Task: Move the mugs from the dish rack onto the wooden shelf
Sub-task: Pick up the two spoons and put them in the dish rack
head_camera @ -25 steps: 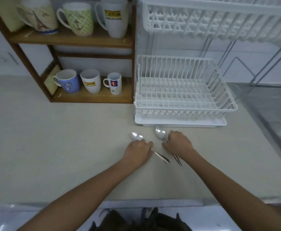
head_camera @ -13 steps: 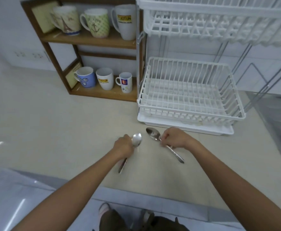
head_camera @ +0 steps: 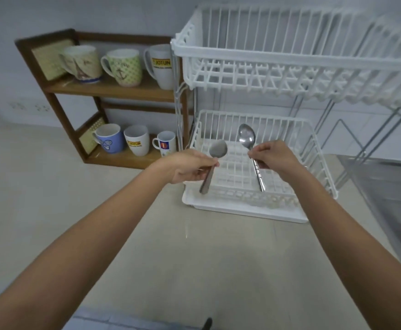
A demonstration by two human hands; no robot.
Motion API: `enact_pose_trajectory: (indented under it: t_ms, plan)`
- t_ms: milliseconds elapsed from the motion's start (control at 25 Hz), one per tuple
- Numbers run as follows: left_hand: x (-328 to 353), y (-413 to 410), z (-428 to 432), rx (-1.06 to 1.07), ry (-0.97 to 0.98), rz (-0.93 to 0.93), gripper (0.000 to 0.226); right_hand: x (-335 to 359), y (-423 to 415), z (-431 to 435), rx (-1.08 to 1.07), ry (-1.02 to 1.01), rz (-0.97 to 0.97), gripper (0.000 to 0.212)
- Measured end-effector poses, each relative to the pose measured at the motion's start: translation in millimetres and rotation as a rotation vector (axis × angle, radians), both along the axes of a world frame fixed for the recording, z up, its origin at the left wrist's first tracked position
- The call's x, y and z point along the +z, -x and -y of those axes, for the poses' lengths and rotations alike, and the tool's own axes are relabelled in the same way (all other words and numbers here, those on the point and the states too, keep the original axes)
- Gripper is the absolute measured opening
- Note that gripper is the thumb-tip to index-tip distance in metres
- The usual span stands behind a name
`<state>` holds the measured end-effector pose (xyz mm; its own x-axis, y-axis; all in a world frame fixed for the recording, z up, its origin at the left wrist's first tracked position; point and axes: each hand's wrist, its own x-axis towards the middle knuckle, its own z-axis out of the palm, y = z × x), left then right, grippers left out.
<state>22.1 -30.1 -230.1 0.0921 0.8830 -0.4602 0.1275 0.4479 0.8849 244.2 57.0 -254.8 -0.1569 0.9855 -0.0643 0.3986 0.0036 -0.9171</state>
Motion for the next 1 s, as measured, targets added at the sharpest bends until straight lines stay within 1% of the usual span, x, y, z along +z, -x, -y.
enact_pose_trajectory:
  t_ms: [80,160,200,280,360,440,520,600,720,840,1000]
  plan:
    - [-5.5,-13.7,-29.0,0.194,-0.021,0.039,0.015,-6.2,7.1,-21.6,-0.031,-0.01,0.002,0.013]
    - [-18.8,-24.7,-54.1,0.312,-0.02,0.054,0.017,-18.8,15.4,-39.5,-0.047,0.003,0.037,0.01]
    - [-26.0,-29.0,-65.1,0.351,-0.006,0.056,0.015,-26.9,19.0,-48.0,-0.049,0.023,0.065,0.011]
    - [-42.8,-35.3,-81.3,0.402,0.028,0.029,0.004,-45.9,25.4,-59.0,-0.047,0.073,0.131,0.011]
    - [-60.4,-40.2,-93.4,0.416,0.062,-0.029,0.019,-61.3,29.7,-64.6,-0.046,0.097,0.177,0.009]
    - [-74.9,-45.3,-101.6,0.404,0.089,-0.1,0.025,-73.8,32.3,-67.8,-0.059,0.101,0.171,0.004]
    - [-85.2,-48.6,-104.8,0.388,0.109,-0.136,0.026,-82.7,34.0,-67.6,-0.058,0.099,0.166,0.003]
    - [-91.2,-49.0,-107.0,0.393,0.128,-0.15,0.024,-89.8,34.4,-68.0,-0.047,0.092,0.159,0.008]
    - [-93.8,-47.4,-105.9,0.386,0.133,-0.143,0.004,-95.4,35.7,-68.1,-0.034,0.049,0.219,0.01]
    - [-97.9,-46.5,-109.0,0.34,0.1,-0.241,0.008,-94.3,38.0,-67.6,-0.032,-0.001,0.328,0.009]
    - [-101.1,-48.4,-112.2,0.286,0.056,-0.43,0.023,-94.3,38.0,-66.4,-0.032,-0.005,0.336,0.006]
